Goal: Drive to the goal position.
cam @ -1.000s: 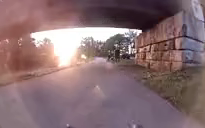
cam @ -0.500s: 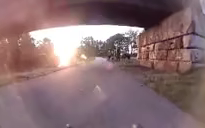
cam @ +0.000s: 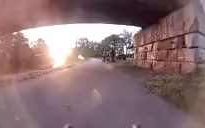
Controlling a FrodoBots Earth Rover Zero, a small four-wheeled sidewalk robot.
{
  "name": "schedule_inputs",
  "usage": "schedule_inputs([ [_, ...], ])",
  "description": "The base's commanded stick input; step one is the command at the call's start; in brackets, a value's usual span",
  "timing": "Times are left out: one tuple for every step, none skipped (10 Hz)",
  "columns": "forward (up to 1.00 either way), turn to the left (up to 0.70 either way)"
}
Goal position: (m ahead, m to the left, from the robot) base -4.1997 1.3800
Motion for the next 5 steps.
schedule_inputs([
  [1.0, 0.0],
  [1.0, 0.0],
  [1.0, 0.0],
  [1.0, 0.0],
  [1.0, 0.0],
])
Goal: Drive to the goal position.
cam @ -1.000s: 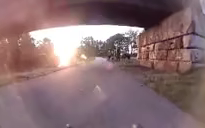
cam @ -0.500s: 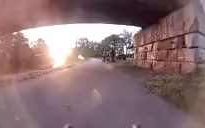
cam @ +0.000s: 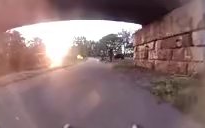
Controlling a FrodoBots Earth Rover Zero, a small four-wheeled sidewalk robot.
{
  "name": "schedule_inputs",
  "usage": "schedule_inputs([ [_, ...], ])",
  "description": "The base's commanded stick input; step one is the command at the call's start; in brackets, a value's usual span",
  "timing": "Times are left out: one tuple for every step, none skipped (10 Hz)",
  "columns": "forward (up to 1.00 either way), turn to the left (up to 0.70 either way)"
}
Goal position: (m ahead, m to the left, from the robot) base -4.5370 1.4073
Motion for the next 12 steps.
schedule_inputs([
  [1.0, 0.0],
  [1.0, 0.0],
  [1.0, 0.0],
  [1.0, 0.0],
  [1.0, 0.0],
  [1.0, 0.0],
  [1.0, 0.0],
  [1.0, 0.0],
  [1.0, 0.0],
  [1.0, 0.0],
  [1.0, 0.0],
  [1.0, 0.0],
])
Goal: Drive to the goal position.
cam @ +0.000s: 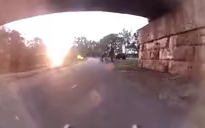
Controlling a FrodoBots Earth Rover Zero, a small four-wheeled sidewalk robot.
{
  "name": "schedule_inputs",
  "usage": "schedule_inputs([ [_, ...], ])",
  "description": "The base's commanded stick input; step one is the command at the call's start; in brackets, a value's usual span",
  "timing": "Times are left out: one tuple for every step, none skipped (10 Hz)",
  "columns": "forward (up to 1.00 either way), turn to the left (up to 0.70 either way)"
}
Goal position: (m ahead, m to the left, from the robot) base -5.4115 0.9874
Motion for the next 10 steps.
schedule_inputs([
  [1.0, 0.0],
  [1.0, 0.0],
  [1.0, 0.0],
  [1.0, 0.0],
  [1.0, 0.0],
  [1.0, 0.0],
  [1.0, 0.0],
  [1.0, 0.0],
  [1.0, 0.0],
  [1.0, 0.0],
])
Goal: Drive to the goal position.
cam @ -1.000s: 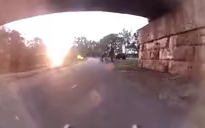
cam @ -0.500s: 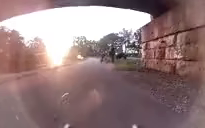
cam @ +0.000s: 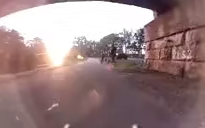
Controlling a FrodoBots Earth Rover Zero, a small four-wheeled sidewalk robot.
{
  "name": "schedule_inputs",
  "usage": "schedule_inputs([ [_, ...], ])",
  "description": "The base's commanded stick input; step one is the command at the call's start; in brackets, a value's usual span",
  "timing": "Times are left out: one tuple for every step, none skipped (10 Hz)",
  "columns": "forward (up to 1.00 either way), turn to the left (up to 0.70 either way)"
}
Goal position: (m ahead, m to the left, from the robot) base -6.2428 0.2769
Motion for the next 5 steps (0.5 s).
schedule_inputs([
  [1.0, 0.0],
  [1.0, 0.0],
  [1.0, 0.0],
  [1.0, 0.0],
  [1.0, 0.0],
])
